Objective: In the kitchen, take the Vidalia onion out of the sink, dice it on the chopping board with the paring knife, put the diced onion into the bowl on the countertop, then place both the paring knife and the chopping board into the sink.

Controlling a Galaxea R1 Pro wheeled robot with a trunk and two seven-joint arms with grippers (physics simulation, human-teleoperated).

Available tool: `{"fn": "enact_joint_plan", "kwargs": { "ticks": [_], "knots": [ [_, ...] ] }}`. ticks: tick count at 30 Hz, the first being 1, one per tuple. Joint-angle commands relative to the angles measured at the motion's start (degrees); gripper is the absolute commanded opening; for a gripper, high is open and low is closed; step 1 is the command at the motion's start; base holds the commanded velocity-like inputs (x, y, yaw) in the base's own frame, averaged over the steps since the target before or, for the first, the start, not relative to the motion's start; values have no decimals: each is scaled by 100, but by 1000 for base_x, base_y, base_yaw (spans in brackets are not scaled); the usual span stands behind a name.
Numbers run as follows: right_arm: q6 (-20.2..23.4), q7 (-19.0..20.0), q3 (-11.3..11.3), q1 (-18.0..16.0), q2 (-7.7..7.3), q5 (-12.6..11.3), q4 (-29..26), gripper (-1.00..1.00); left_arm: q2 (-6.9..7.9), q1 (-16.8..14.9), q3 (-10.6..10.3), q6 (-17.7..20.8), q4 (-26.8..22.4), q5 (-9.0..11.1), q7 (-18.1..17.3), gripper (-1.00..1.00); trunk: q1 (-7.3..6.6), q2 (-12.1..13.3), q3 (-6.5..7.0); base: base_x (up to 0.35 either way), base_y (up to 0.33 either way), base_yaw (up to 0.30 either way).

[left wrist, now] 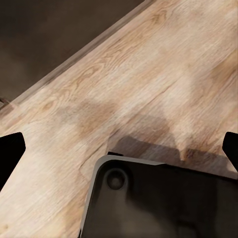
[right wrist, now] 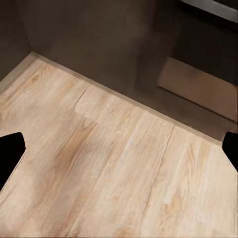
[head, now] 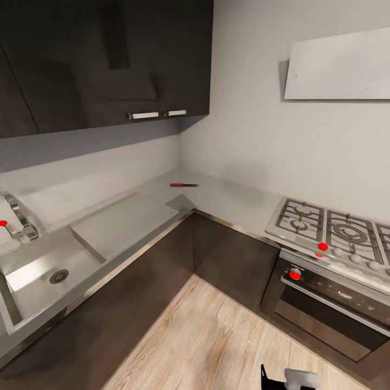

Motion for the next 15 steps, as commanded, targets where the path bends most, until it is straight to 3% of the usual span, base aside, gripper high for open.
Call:
{"fn": "enact_joint_plan", "kwargs": {
  "ticks": [1, 4, 6, 7, 11, 15],
  "knots": [
    [242, -230, 159, -72, 8, 55, -222, 100, -7, 0, 24, -5, -4, -10, -33, 100, 4, -11, -10, 0, 0, 0],
    [718, -597, 437, -371, 52, 55, -531, 100, -3, 0, 18, -5, -1, -10, -37, 100, 4, -11, -10, 0, 0, 0],
    [1317, -800, 680, -870, 192, 54, -669, 100, -1, 0, -43, -5, 20, -11, -38, 100, 4, -11, -10, 0, 0, 0],
    [1775, -871, 803, -1293, 346, 54, -712, 100, 0, 0, -107, -5, 37, -15, -39, 100, 4, -11, -10, 0, 0, 0],
    [2506, -952, 906, -2110, 366, 54, -749, 100, 1, 0, -167, -5, 52, -18, -39, 100, 4, -11, -10, 0, 0, 0],
    [3393, -1184, 945, -3377, 366, 39, -737, 100, 1, 0, -188, -5, 54, -18, -40, 100, 4, -11, -10, 0, 0, 0]
  ]
}}
